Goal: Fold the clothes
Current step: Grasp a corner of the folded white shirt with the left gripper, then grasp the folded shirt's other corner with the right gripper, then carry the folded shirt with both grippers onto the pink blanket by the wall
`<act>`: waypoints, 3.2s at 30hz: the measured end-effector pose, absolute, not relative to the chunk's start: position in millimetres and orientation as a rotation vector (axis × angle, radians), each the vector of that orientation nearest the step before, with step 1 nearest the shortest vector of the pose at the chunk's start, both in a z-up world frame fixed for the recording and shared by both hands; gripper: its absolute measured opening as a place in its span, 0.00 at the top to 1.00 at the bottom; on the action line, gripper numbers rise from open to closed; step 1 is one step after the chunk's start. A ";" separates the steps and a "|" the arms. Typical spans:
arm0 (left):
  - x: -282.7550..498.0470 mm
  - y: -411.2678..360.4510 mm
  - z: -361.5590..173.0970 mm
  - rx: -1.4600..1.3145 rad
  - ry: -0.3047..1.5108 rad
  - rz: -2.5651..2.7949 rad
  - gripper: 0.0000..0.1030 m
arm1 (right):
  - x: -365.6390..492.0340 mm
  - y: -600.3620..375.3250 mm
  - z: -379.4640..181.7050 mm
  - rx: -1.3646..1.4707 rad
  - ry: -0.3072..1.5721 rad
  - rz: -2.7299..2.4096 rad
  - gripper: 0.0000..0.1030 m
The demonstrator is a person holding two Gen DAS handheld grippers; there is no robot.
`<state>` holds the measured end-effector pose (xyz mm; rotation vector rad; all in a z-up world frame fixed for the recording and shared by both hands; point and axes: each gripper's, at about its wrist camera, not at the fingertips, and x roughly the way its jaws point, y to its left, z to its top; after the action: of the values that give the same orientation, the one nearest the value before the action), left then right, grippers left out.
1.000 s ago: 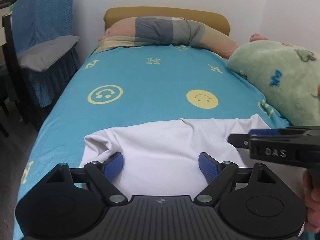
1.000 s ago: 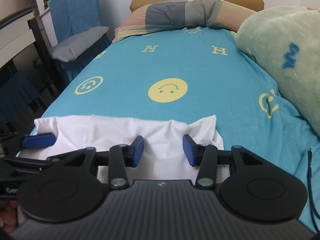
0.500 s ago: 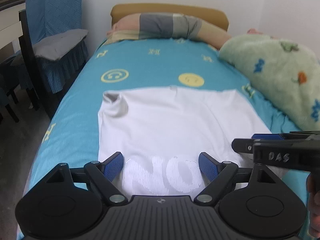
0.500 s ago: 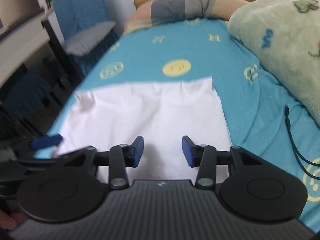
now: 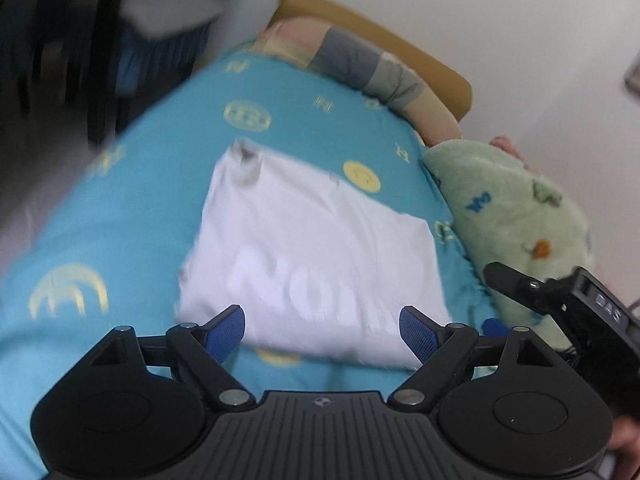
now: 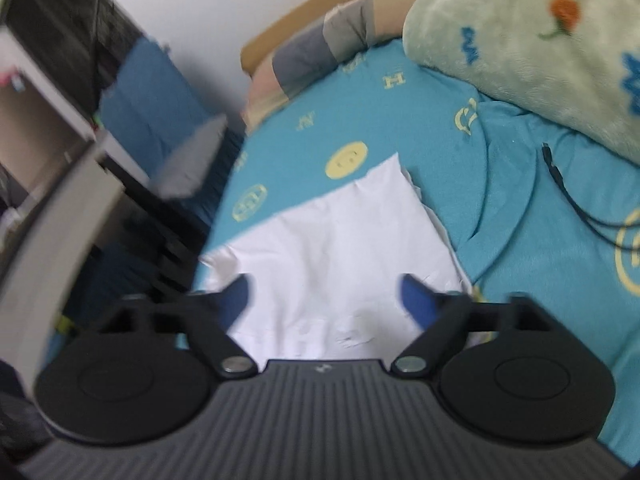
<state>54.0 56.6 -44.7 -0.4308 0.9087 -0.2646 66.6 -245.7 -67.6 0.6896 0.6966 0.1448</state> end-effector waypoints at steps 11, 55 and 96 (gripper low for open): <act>79.6 90.3 -119.3 -0.838 1.094 -0.109 0.18 | 52.3 -253.0 -91.3 0.978 0.785 0.169 0.14; 65.2 109.3 -58.6 -1.006 0.832 -0.196 0.87 | 75.0 -261.6 -137.4 1.241 0.725 0.091 0.78; 95.3 -530.7 34.0 -0.282 0.898 -1.217 0.86 | -125.0 -687.1 59.8 0.703 0.299 -0.703 0.80</act>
<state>95.3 -530.7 34.0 -0.2823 0.8982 -1.2174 -125.0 -687.1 59.8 0.7031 0.2986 -0.7027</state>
